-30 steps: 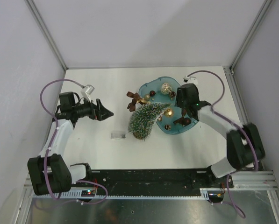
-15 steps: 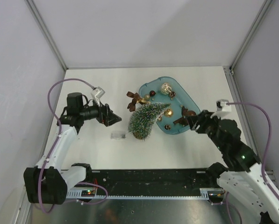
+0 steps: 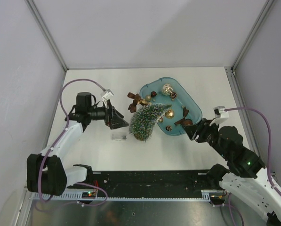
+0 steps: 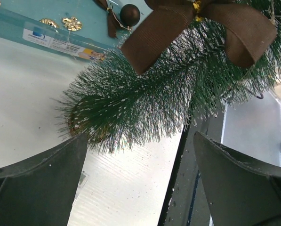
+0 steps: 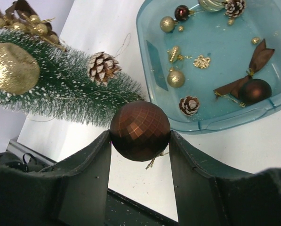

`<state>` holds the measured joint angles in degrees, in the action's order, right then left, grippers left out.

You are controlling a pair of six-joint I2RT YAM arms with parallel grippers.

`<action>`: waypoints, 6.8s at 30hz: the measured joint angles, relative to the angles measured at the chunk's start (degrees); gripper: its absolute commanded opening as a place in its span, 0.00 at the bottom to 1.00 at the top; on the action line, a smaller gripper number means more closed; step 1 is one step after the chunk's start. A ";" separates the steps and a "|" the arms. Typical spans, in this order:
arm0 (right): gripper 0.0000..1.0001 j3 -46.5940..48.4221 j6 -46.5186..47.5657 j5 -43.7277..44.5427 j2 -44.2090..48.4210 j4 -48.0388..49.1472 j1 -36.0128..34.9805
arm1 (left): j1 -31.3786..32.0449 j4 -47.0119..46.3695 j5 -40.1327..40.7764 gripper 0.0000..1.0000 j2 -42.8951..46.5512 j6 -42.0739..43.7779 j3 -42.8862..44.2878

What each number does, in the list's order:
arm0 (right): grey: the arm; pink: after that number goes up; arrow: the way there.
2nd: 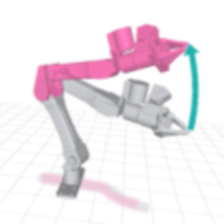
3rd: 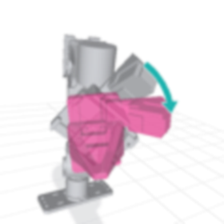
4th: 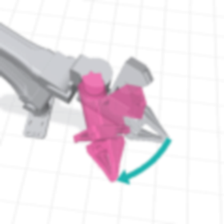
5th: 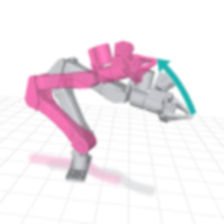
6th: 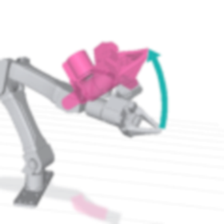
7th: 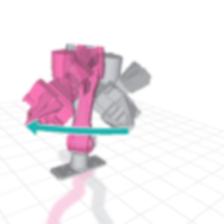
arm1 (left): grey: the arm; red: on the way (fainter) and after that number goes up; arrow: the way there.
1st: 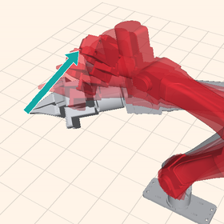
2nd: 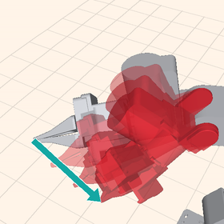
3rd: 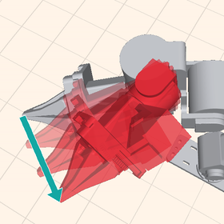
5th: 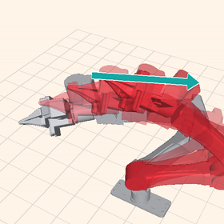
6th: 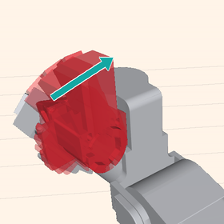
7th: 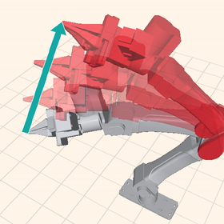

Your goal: Decorate the small christmas tree

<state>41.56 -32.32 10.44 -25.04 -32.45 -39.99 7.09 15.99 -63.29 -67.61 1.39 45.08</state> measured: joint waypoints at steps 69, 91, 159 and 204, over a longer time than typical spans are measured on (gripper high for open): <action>0.24 23.82 35.34 30.03 -34.01 26.67 -47.74 | -0.26 -1.29 -0.96 0.99 2.82 -3.13 -4.90; 0.23 24.68 35.91 23.17 -35.76 24.13 -39.87 | -12.92 2.47 0.87 1.00 5.03 0.28 -2.64; 0.22 33.66 46.12 17.16 -42.58 23.37 -34.80 | -18.86 3.06 1.79 1.00 1.64 3.21 -2.29; 0.21 44.33 45.72 13.44 -43.93 5.42 -31.47 | -19.15 3.06 1.60 1.00 0.96 3.65 -2.32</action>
<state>85.89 13.41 23.88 -68.97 -27.03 -71.46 -12.05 19.05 -61.69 -66.65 5.04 42.76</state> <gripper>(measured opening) 0.522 0.995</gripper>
